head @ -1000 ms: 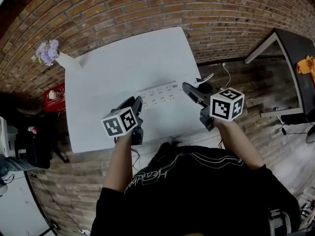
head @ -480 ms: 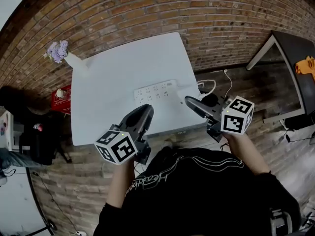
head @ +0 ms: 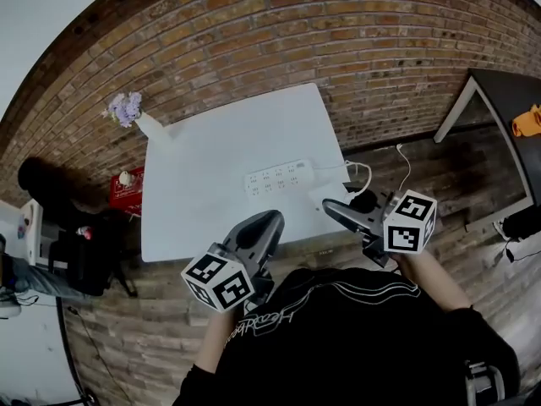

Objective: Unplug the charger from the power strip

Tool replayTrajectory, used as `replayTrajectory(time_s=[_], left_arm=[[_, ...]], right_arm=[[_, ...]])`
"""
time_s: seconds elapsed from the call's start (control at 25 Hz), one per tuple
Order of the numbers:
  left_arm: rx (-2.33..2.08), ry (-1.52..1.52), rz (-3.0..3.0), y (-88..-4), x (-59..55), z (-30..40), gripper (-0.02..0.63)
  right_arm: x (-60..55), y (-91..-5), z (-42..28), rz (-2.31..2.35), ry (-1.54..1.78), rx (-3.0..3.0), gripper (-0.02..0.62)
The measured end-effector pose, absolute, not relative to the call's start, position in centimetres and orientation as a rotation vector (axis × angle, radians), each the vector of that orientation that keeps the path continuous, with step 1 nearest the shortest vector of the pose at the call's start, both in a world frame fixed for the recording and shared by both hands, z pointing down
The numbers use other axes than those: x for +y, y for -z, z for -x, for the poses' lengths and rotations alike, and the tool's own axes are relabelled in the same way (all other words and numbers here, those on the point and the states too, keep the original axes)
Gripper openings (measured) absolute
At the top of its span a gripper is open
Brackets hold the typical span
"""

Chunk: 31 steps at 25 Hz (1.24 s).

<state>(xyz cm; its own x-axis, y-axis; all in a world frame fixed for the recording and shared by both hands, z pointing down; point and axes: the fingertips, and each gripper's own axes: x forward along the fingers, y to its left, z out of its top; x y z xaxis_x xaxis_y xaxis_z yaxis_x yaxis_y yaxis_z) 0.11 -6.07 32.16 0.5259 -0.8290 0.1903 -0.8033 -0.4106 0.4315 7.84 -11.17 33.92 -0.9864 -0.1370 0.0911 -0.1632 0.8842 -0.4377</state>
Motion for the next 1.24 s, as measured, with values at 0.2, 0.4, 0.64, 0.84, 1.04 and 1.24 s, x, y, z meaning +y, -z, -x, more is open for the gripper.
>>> replayTrajectory(time_s=[0.2, 0.4, 0.64, 0.84, 1.04, 1.24], left_arm=[[-1.320, 0.077, -2.319, -31.9, -6.3, -1.1, 0.020], [-1.322, 0.084, -2.316, -31.4, -6.5, -1.7, 0.020], [-1.337, 0.053, -2.345, -30.2, -6.1, -2.5, 0.020], [-1.359, 0.056, -2.342, -29.8, -6.3, -2.3, 0.020], [-1.361, 0.056, -2.329, -30.1, -6.3, -2.4, 0.020], [-1.372, 0.055, -2.323, -30.2, -6.6, -2.5, 0.020]], right_arm=[[-11.2, -34.2, -8.5, -0.257, -0.620, -2.978, 0.126], [-11.0, -34.1, -8.9, -0.257, -0.614, -2.982, 0.125], [-10.6, -33.0, -9.0, -0.231, -0.607, -3.007, 0.126], [-10.5, -32.5, -9.0, -0.192, -0.689, -3.031, 0.126], [-10.6, -33.0, -8.9, -0.199, -0.674, -3.022, 0.126], [-10.7, -33.0, -8.9, -0.170, -0.676, -3.031, 0.125]])
